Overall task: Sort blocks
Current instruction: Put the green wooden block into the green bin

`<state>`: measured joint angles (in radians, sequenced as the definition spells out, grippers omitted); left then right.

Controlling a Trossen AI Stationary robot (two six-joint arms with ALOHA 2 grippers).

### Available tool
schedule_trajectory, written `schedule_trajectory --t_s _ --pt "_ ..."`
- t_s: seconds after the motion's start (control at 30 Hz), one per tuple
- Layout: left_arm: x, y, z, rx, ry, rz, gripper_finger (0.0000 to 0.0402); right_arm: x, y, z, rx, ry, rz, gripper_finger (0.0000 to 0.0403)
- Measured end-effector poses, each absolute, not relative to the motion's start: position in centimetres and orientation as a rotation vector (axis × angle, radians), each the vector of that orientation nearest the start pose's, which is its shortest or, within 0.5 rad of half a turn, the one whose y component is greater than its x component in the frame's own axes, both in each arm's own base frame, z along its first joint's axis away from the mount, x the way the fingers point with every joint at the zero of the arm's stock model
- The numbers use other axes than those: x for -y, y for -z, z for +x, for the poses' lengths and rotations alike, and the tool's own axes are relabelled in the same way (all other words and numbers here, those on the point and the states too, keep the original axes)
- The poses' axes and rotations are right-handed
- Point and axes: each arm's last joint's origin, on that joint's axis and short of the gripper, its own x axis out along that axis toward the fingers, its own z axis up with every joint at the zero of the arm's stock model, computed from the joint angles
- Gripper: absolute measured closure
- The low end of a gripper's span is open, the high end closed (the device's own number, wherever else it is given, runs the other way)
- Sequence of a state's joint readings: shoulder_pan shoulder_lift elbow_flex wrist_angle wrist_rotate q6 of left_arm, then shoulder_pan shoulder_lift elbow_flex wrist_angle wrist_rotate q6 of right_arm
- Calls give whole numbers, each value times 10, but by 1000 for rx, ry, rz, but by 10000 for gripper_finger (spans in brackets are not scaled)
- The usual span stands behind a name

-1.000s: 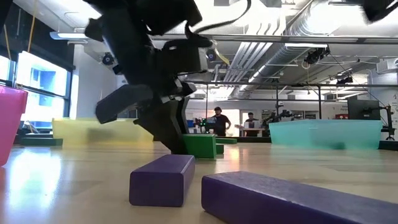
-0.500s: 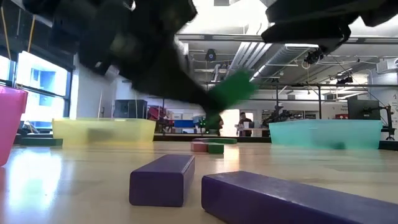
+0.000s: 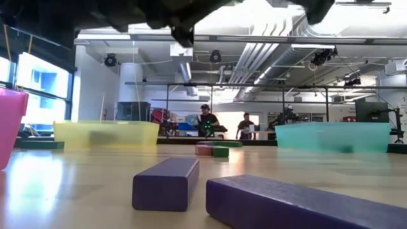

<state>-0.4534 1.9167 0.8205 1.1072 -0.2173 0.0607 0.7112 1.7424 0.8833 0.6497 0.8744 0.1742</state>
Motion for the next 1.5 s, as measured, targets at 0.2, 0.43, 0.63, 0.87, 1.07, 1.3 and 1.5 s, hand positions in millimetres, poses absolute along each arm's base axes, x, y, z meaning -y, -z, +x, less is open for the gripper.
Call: schedule_trajectory --t_s 0.2,0.43,0.63,0.87,1.07,1.3,1.5 --pt "164 -170 339 48 242 75 368 -213 -207 288 -77 120 30 244" --pt "163 -170 339 40 190 58 349 -213 -208 288 -67 124 19 347" --pt "158 -164 341 -18 151 30 289 -213 -221 286 5 170 3 371" --pt "152 -152 342 -146 112 -55 228 -208 -265 261 71 278 -48 368" --pt "155 -149 340 -178 117 -58 221 -179 -314 235 77 424 -83 370" --pt "155 -149 340 -177 118 -60 222 -101 -340 198 -50 637 -21 370" --pt "155 -149 340 -177 117 -60 222 -17 -318 165 -333 720 297 370"
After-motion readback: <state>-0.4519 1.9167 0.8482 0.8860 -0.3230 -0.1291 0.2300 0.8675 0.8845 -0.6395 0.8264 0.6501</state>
